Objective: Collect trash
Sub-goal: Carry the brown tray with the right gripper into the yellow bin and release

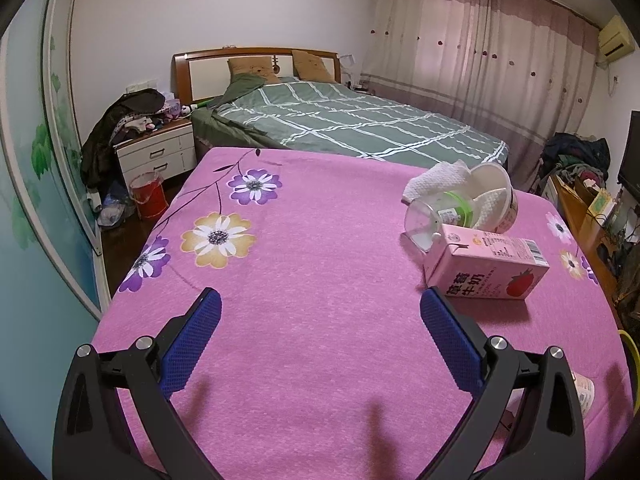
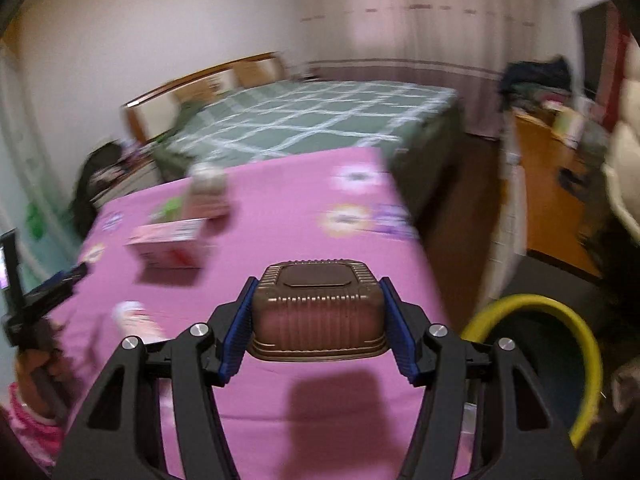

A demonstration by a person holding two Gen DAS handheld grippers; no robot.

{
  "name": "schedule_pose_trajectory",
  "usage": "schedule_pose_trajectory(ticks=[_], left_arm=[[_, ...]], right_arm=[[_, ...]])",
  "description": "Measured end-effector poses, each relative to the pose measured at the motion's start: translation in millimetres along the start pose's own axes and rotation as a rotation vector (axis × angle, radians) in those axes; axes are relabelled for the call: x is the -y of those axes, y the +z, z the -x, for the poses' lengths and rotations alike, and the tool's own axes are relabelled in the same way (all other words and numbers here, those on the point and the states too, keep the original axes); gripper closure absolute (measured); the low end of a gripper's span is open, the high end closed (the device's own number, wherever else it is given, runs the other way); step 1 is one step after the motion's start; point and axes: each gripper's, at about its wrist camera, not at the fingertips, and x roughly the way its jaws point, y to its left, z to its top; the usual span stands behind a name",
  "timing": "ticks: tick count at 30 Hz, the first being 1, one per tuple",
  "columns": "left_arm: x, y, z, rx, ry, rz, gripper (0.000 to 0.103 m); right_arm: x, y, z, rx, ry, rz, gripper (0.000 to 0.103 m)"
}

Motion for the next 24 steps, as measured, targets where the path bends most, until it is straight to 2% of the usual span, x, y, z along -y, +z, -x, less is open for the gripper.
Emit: schedule_pose_trajectory(ticks=[7,11,15,18,24], left_arm=[[4,0,1,0.005,-0.001,-0.017,0.005],[4,0,1,0.002,0.000,-0.019,0.005],[4,0,1,0.002,0.000,-0.021,0.005],[4,0,1,0.001,0.001,-0.023,0.005],[5,0,1,0.003,-0.002,-0.030,0.005]], right_arm=[[101,-25,11,-0.002,-0.224,-0.141,0.046],[139,-39,8,-0.020,-0.301,-0.204,0.046],[160,-48,2,-0.045,-0.358,-0.229,0.045],[173,-54,3,-0.052,-0.381,-0.248,0.038],[153,-38,0,-0.025,-0.337,-0.227,0.037]])
